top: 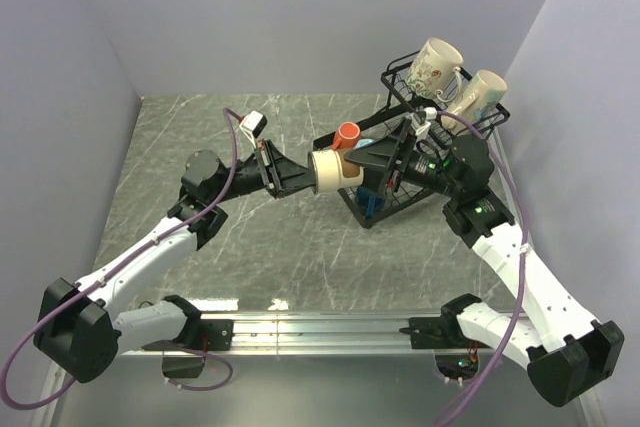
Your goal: Load the cups into the dish rack
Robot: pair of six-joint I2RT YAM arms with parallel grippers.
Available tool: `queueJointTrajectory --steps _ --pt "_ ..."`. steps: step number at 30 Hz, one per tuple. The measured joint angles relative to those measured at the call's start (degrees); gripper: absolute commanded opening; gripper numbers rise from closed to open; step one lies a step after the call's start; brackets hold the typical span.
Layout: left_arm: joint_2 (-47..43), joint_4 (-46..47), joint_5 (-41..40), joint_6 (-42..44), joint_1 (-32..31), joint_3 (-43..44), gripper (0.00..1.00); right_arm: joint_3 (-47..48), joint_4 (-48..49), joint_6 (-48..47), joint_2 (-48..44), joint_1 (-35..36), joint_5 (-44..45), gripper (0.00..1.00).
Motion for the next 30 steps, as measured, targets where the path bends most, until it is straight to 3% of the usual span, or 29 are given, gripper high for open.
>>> queueJointTrajectory --steps 3,4,9,12,13,14,15,16,17,19,24,27,30 --pt "-0.42 -2.51 -1.42 1.68 0.0 0.0 0.0 0.09 0.63 0.92 1.14 0.0 -0.61 0.67" --pt "-0.68 -3.3 -1.9 1.99 0.0 0.0 0.0 0.31 0.63 1.01 1.64 0.0 -0.87 0.56" --pt "-1.51 -5.35 -4.02 2.73 0.0 0.0 0.0 1.79 0.26 0.63 3.37 0.0 -1.77 0.2" --pt "-1.88 -5.73 -4.68 3.28 -0.04 0.0 0.19 2.29 0.09 0.02 3.54 -0.02 -2.1 0.07" --pt "-2.01 -6.21 -4.85 3.82 -0.11 0.02 0.3 2.38 -0.2 -0.15 3.56 -0.07 -2.29 0.05" --pt "-2.08 -7.1 -5.16 4.87 -0.15 0.07 0.51 2.73 -1.05 -0.26 3.61 -0.13 -2.47 0.04" --pt "-2.08 -8.61 -5.49 5.95 -0.15 0.28 0.6 3.23 -1.92 -0.66 3.78 -0.28 -2.62 0.02" --pt "-2.08 -10.23 -5.77 6.56 -0.15 0.61 0.78 4.07 -3.26 -1.05 4.0 -0.52 -2.89 0.0" --pt "-2.08 -12.61 -6.1 7.89 -0.15 1.11 0.89 5.29 -5.18 -2.16 4.35 -0.87 -3.1 0.0" --pt "-2.32 -18.01 -7.19 10.05 -0.11 2.45 0.99 9.6 -11.3 -5.99 5.42 -2.54 -3.28 0.0" --pt "-5.51 -30.82 -10.86 15.78 0.07 4.11 0.99 23.15 -30.36 -21.0 9.4 -10.47 0.76 0.0" --pt "-8.87 -38.51 -13.4 18.73 0.22 4.22 0.99 32.11 -43.67 -31.82 12.76 -12.02 11.58 0.0" --pt "-12.39 -45.4 -16.2 20.79 0.28 4.22 0.97 34.56 -51.69 -40.52 13.94 -11.63 23.61 0.0"
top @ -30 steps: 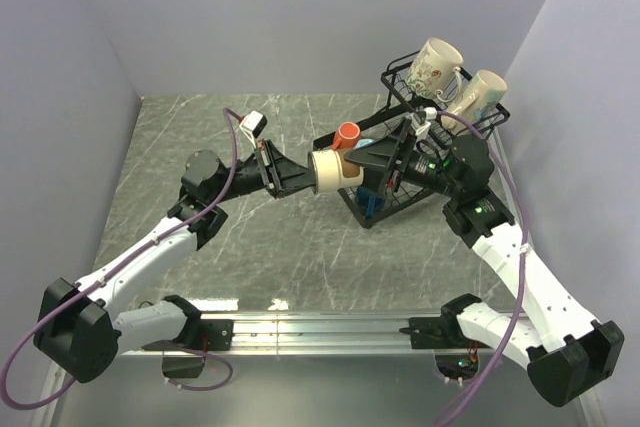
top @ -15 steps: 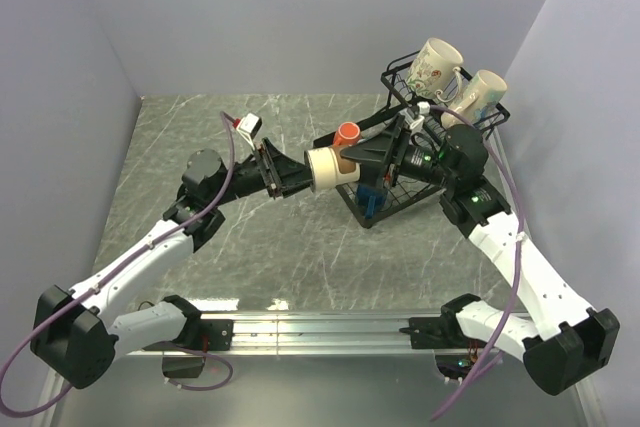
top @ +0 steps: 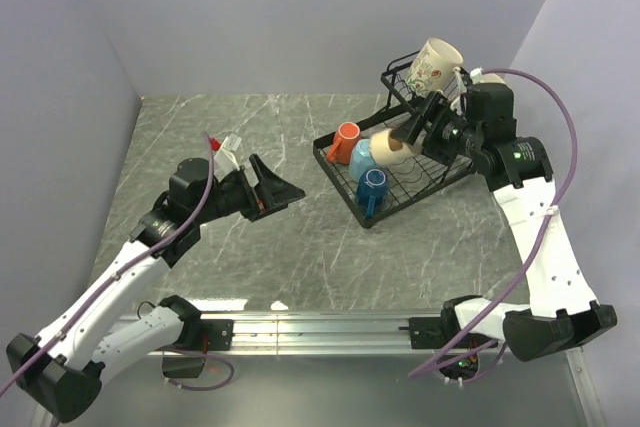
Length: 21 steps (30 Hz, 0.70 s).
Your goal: Load the cups into the dish rack
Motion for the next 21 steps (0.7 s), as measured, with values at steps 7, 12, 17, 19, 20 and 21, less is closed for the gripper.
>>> queueJointTrajectory --steps 7,12,17,19,20,21 --pt "-5.35 -8.76 -3.06 1.79 0.09 -0.04 0.97 -3.89 -8.15 -9.62 1.18 2.73 25.59 0.0" --pt "-6.12 -12.5 -3.58 2.29 0.11 -0.02 0.96 -7.08 -6.51 -12.11 4.39 4.31 34.47 0.0" --pt "-5.14 -16.13 -4.11 3.32 0.11 1.38 0.95 -10.95 -2.1 -12.46 7.82 6.1 39.26 0.0" --pt "-4.79 -16.52 -4.15 3.48 0.11 2.19 0.95 -12.61 -0.28 -12.46 8.94 7.3 40.24 0.0" --pt "-4.72 -16.57 -4.15 3.5 0.11 2.43 0.95 -13.29 0.52 -12.44 9.33 7.76 40.48 0.0" --pt "-4.7 -16.65 -4.15 3.5 0.11 2.62 0.95 -14.01 1.27 -12.44 9.9 8.44 40.94 0.0"
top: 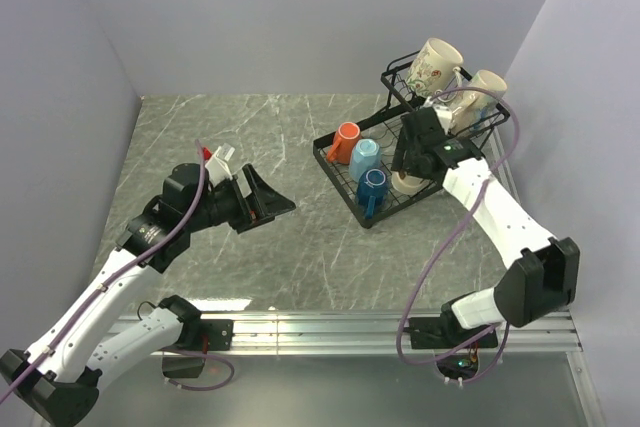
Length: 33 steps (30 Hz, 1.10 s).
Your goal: Load the cups into the dish rack
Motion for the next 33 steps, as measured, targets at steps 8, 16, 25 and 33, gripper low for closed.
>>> queueJointTrajectory --steps 8,16,25,33 --pt "-0.02 -1.55 -0.42 -0.02 0.0 0.13 0.94 -5.88 5.44 0.07 3.45 2.51 3.13 0.0" --pt "-0.42 -2.84 -0.57 0.04 0.0 0.15 0.94 -7.67 11.43 0.07 5.64 2.54 4.76 0.0" --pt "-1.11 -4.9 -1.75 1.11 0.0 0.15 0.94 -8.81 17.16 1.51 10.1 2.84 4.83 0.0" --pt "-3.21 -6.16 -2.56 1.22 0.0 0.15 0.94 -6.64 19.15 1.9 12.94 3.45 5.2 0.42"
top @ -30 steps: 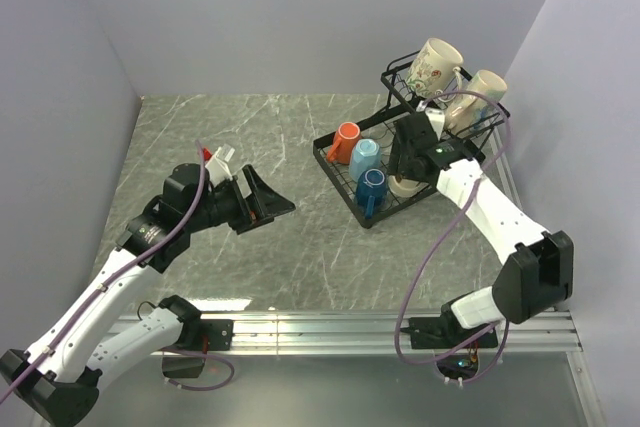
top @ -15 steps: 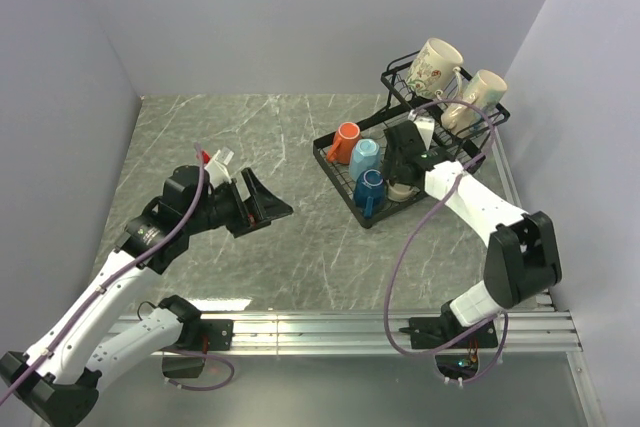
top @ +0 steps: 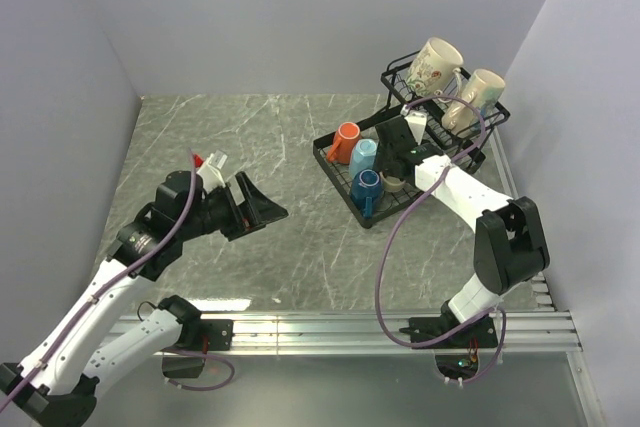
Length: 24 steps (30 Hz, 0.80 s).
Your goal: Load the cups into the dish rack
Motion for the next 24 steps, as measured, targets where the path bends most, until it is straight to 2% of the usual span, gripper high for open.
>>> queueJointTrajectory --steps 2,4,7,9,10,11,24 --pt "-0.7 0.02 -0.28 0.0 0.0 0.0 0.94 -0.02 0.11 0.0 0.0 0.24 -0.11 0.51" --pt "-1.27 0.0 -0.44 0.0 0.0 0.0 0.94 -0.02 0.13 0.04 -0.02 0.31 -0.13 0.55" --pt "-2.01 0.02 -0.48 0.0 0.0 0.0 0.94 -0.02 0.07 0.02 -0.04 0.31 -0.15 0.66" --pt "-2.19 0.02 -0.48 0.0 0.0 -0.02 0.94 -0.02 -0.17 0.02 -0.15 0.31 -0.17 0.78" --pt "-2.21 0.07 -0.48 0.0 0.0 -0.02 0.94 -0.02 -0.26 0.02 -0.2 0.35 -0.2 0.81" --pt "-2.19 0.07 -0.48 0.0 0.0 -0.02 0.94 -0.02 -0.42 0.02 -0.26 0.37 -0.2 0.92" --pt "-2.29 0.11 -0.46 0.02 0.0 -0.13 0.94 -0.02 -4.59 1.84 -2.95 1.11 -1.03 0.98"
